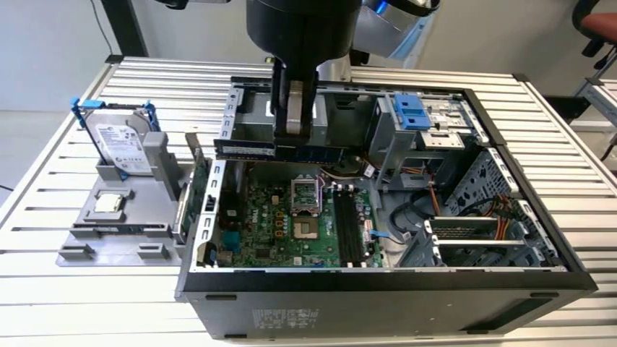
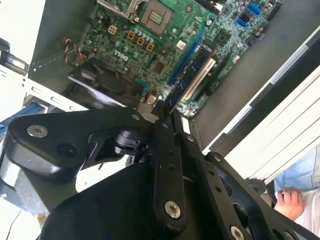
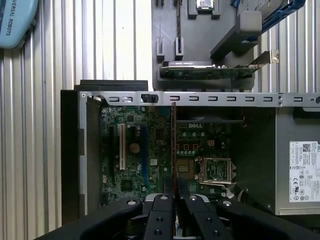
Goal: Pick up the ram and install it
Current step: 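Pick up the ram and move it above insertion slot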
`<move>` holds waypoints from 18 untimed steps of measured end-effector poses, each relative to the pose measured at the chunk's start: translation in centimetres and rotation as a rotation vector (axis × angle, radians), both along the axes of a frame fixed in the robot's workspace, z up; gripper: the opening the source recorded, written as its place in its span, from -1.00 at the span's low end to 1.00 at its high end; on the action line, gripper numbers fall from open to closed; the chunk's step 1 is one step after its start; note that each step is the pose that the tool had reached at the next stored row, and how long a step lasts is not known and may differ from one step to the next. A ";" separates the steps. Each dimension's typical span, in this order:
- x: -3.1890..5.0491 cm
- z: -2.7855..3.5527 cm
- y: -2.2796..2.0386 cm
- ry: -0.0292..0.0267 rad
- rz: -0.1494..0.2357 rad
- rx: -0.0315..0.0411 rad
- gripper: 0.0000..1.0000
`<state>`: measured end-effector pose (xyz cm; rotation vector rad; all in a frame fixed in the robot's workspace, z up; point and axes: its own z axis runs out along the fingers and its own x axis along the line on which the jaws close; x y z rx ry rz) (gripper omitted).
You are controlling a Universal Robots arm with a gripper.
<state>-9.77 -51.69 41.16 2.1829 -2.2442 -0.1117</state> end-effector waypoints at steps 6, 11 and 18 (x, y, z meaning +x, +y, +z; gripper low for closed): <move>1.28 0.00 0.00 0.0019 0.000 0.0000 -1.00; 2.30 0.00 0.00 0.0032 0.001 0.0000 -1.00; 3.46 0.00 0.00 0.0039 0.001 0.0000 -1.00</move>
